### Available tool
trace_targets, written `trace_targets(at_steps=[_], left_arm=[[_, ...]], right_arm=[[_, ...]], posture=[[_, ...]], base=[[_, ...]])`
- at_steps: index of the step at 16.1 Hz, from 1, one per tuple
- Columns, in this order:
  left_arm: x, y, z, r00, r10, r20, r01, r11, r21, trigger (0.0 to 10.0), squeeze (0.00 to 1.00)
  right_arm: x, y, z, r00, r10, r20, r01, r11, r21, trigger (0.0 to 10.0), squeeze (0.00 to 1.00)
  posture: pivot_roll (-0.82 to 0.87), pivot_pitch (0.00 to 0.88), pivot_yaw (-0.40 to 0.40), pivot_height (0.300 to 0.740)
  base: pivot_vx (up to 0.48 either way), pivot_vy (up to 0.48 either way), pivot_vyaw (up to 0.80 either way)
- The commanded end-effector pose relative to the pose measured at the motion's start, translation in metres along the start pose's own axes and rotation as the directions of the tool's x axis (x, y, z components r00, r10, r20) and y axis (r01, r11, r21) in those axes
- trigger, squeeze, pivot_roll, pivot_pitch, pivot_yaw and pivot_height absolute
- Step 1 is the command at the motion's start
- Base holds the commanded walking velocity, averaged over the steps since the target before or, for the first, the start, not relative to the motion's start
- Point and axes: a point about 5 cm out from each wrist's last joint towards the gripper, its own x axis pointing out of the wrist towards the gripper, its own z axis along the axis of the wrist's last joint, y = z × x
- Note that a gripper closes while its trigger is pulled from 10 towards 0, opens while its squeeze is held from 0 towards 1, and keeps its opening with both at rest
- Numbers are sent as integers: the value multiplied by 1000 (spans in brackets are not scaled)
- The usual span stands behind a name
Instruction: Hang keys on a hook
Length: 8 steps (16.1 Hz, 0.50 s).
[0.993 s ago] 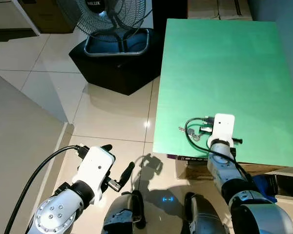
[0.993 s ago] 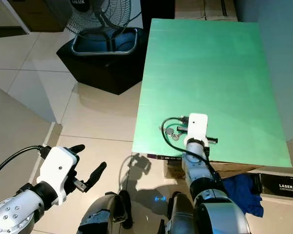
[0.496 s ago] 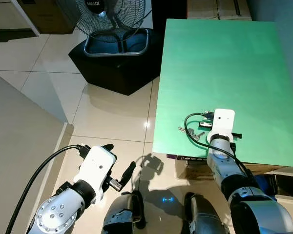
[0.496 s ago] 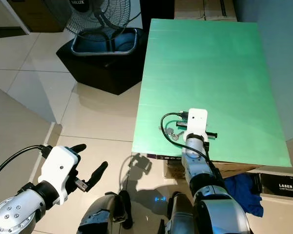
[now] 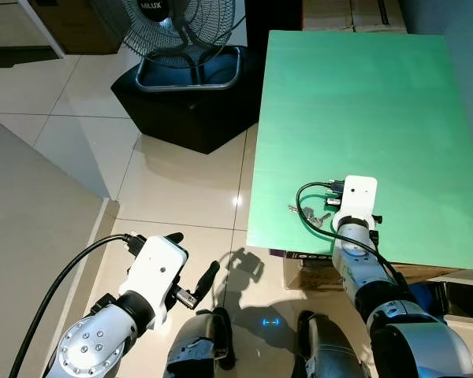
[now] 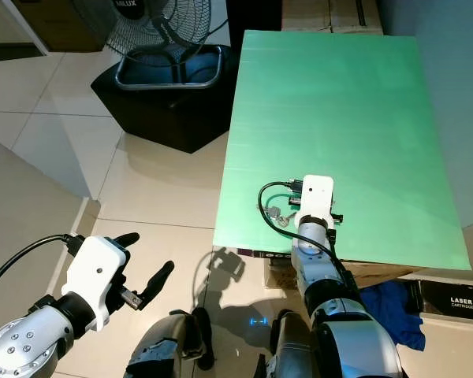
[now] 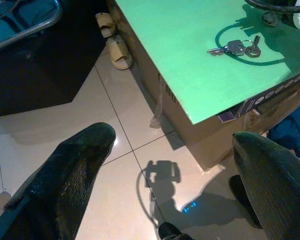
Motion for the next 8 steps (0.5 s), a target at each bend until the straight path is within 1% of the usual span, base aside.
trace_targets(at_steps=[1, 3, 5, 6, 8], left_arm=[[-2, 0, -6, 1000, 3, -30, -3, 1000, 0, 10000, 0], [-1, 0, -5, 1000, 1, -30, -1, 1000, 0, 10000, 0], [-1, 0, -5, 1000, 1, -30, -1, 1000, 1, 10000, 0], [-1, 0, -5, 1000, 1, -30, -1, 1000, 1, 10000, 0], [-2, 0, -5, 1000, 0, -32, 0, 1000, 1, 10000, 0]], right_arm=[[-6, 0, -13, 999, -2, -50, 1, 1000, -8, 10000, 1000], [-7, -2, -15, 998, -7, -63, 7, 1000, -7, 10000, 1000], [-7, -2, -21, 993, -8, -119, 6, 1000, -17, 10000, 1000], [-8, -1, -23, 991, -6, -131, 3, 1000, -19, 10000, 0], [-10, 1, -26, 990, 0, -142, -3, 1000, -17, 10000, 0]], posture=[[49, 319, 123, 713], [49, 320, 124, 713], [51, 322, 125, 713], [51, 322, 125, 713], [52, 324, 127, 713]], base=[[0, 0, 0], [0, 0, 0], [0, 0, 0], [0, 0, 0], [0, 0, 0]])
